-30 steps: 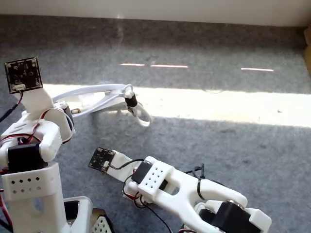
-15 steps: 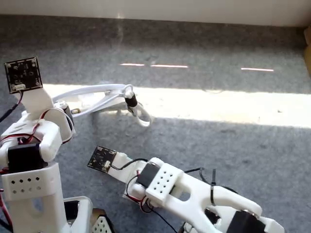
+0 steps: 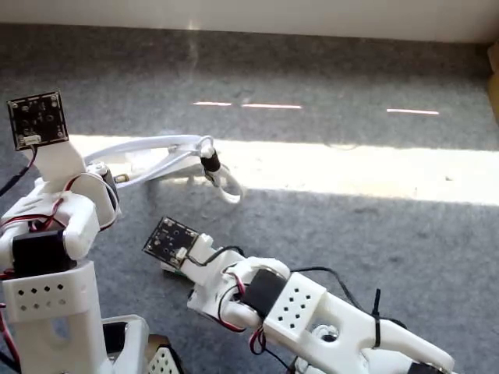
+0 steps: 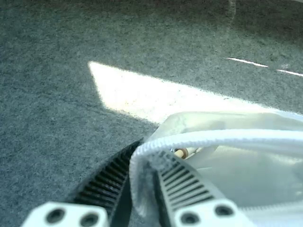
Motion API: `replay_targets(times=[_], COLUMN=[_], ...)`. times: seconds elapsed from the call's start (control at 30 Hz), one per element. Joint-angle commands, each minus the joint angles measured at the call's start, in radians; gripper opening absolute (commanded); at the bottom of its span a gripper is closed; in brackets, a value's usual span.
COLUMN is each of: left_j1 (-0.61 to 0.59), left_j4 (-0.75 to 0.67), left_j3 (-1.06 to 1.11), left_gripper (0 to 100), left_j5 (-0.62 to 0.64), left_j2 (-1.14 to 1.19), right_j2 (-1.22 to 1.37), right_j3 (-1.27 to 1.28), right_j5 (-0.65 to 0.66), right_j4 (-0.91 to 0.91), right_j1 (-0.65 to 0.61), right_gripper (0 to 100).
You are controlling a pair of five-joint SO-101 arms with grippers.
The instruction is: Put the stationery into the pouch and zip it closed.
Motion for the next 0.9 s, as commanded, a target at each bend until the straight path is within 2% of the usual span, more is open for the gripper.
replay_targets(times=[0.0,0.23,0.63,0.87], left_j1=[-0.016,-0.016,-0.016,-0.016], left_j4=[-0.008,-0.008,-0.008,-0.014], left_j3=[0.002,0.004,0.004,0.013], left_gripper=[1,1,1,1], left_j5=[0.002,0.002,0.002,0.002], left_j2=[0.013,0.013,0.013,0.013], right_j2=[-0.116,-0.303,-0.633,-0.746], right_j3=[-0.010,0.002,0.217,0.254], right_j5=[-0.063,-0.068,-0.064,-0.064], right_j4=[0.002,-0.047,-0.343,-0.437], right_j1=[0.021,0.117,0.117,0.117], right_gripper=[0.4,0.4,0.4,0.4])
